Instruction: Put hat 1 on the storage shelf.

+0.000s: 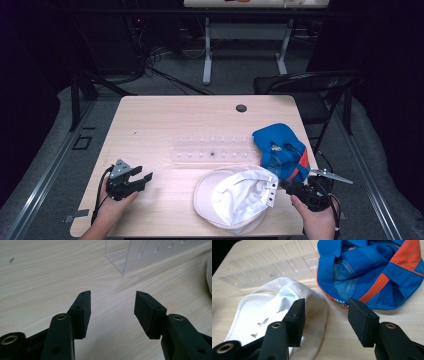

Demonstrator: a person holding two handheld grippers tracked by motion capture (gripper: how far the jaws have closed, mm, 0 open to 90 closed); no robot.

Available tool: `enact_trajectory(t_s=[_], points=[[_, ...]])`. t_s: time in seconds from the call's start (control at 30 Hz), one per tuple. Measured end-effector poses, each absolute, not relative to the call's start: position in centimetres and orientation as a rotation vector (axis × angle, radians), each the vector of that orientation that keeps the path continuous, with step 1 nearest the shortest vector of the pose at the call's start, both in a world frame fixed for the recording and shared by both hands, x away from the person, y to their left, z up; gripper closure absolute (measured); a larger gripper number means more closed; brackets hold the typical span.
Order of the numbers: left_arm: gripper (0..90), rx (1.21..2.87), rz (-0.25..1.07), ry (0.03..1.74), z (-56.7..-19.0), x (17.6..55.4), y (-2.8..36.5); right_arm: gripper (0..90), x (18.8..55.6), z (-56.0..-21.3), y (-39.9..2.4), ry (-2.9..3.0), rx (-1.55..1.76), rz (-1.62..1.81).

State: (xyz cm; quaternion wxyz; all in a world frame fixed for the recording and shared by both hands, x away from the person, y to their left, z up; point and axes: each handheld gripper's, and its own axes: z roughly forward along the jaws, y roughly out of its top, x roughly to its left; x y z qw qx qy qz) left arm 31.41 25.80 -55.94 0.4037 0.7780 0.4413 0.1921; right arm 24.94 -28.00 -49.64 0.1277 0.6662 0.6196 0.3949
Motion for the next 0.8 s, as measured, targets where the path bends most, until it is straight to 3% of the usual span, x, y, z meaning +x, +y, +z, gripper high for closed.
enact_trajectory(t_s=[0.4, 0.8], points=[[47.1, 1.961, 0.489, 1.111, -55.9, 31.5, 25.9, 46.3, 25.5, -48.8, -27.3, 1.954, 1.983, 1.205], [46.9, 1.969, 0.489, 1.099, -56.0, 31.4, 25.8, 45.8, 25.9, -50.6, -26.3, 2.064, 2.128, 1.160]])
